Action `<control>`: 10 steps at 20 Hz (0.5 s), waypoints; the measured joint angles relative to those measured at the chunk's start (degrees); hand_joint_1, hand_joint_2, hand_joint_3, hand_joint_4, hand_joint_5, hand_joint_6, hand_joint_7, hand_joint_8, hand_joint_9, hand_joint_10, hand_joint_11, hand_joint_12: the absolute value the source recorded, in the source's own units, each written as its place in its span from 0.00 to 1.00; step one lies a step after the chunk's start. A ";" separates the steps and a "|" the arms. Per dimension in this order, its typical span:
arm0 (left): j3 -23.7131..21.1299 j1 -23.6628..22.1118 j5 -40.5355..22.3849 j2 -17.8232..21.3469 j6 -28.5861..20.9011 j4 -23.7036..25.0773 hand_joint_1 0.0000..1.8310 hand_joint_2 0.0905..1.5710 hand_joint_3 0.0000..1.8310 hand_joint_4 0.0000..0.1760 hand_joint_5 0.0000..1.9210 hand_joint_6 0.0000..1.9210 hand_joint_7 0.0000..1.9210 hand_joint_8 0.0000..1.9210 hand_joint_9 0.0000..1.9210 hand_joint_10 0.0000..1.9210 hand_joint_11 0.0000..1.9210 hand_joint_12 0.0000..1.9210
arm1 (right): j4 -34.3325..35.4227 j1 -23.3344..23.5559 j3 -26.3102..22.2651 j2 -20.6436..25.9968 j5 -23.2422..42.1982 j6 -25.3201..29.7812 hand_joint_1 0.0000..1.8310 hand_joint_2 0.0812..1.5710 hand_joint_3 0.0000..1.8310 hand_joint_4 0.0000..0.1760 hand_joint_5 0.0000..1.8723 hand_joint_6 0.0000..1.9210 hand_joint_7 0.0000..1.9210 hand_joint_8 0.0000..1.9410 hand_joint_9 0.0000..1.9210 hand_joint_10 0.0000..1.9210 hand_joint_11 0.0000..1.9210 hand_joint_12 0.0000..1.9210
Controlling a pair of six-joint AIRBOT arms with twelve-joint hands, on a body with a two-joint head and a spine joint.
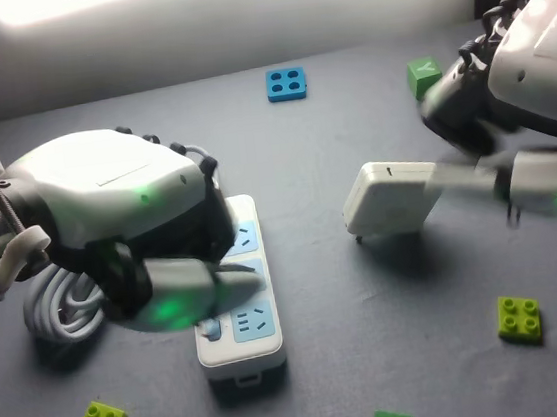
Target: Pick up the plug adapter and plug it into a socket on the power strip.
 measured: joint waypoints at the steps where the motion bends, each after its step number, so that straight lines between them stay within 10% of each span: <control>1: -0.15 0.00 0.00 0.00 -0.02 0.00 0.00 0.77 0.01 0.00 0.06 0.00 0.07 0.00 0.07 0.00 0.00 0.22 | 1.44 0.22 -0.04 -0.17 -0.79 -0.04 0.01 0.71 0.00 0.00 0.08 0.00 0.08 0.00 0.09 0.00 0.00 0.24; 4: -0.13 0.00 0.07 0.00 0.04 0.00 0.00 0.78 0.00 0.00 0.06 0.00 0.07 0.00 0.07 0.00 0.00 0.21 | 2.99 0.70 -0.04 -0.20 -1.14 -0.09 0.02 0.71 0.00 0.00 0.07 0.00 0.08 0.00 0.08 0.00 0.00 0.23; 7: -0.74 0.46 -0.26 0.00 16.79 -19.43 0.00 0.77 0.00 0.00 0.06 0.00 0.07 0.00 0.07 0.00 0.00 0.22 | 7.67 1.75 -0.04 -0.61 -3.21 -2.51 0.05 0.73 0.00 0.00 0.06 0.00 0.07 0.00 0.08 0.00 0.00 0.24; 10: -2.78 2.97 -5.05 0.22 18.08 -24.39 0.00 0.78 0.00 0.00 0.08 0.00 0.08 0.00 0.08 0.00 0.00 0.23 | 13.57 3.04 0.72 -1.79 -4.94 -7.41 0.14 0.73 0.00 0.00 0.08 0.00 0.08 0.00 0.09 0.00 0.00 0.24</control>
